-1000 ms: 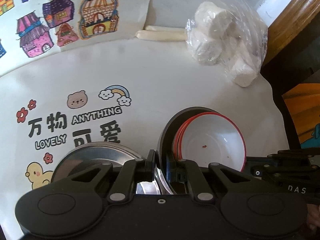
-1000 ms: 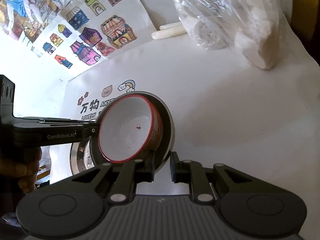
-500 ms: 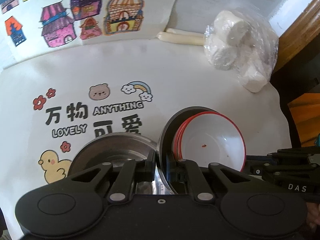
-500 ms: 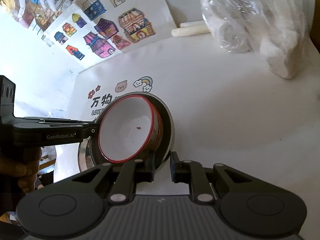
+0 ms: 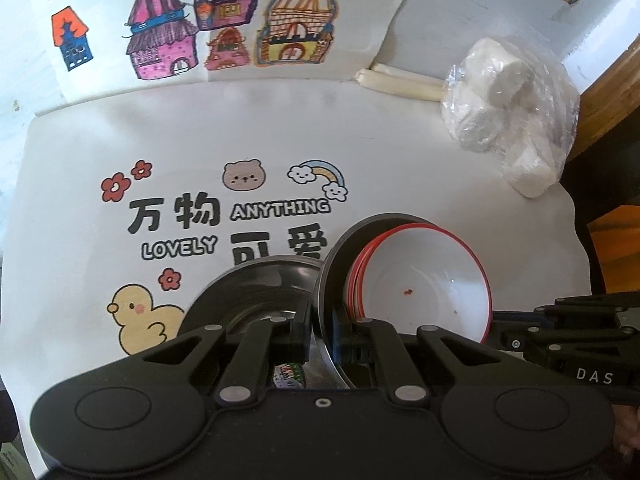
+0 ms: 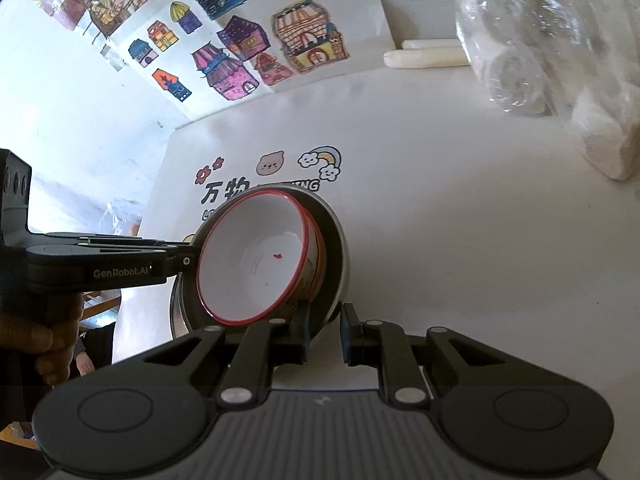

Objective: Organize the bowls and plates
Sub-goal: 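Carry the steel bowl with both tools over the steel plate stack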

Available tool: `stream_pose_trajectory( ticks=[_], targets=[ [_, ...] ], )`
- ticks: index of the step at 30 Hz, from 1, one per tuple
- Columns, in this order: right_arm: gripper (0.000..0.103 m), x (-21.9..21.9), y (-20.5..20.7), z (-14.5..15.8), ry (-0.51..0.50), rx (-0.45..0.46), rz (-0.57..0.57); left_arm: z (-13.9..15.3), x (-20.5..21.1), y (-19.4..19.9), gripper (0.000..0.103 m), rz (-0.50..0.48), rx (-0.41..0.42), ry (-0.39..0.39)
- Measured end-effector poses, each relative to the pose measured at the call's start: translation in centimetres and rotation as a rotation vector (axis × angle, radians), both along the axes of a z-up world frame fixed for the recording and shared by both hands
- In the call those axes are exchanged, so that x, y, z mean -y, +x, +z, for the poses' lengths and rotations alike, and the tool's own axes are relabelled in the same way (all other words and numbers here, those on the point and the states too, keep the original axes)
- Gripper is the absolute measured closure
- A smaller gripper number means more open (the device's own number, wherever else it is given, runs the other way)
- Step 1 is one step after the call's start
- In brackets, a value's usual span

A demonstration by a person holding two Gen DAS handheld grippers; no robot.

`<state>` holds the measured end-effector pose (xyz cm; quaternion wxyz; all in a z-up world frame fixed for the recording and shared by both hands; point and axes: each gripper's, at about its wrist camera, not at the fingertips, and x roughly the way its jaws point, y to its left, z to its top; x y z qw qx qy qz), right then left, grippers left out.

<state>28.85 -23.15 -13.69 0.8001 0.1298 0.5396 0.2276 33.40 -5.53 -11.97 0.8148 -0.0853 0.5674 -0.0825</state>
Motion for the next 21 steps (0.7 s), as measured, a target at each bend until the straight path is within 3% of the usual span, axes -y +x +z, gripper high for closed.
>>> stream_pose_trajectory(
  ticks=[21],
  targets=[
    [0.086,-3.4,1.4,-0.3,0.005,-0.003,0.098,0.1,-3.6,-1.6,0.095,0.086,-0.010,0.013]
  ],
)
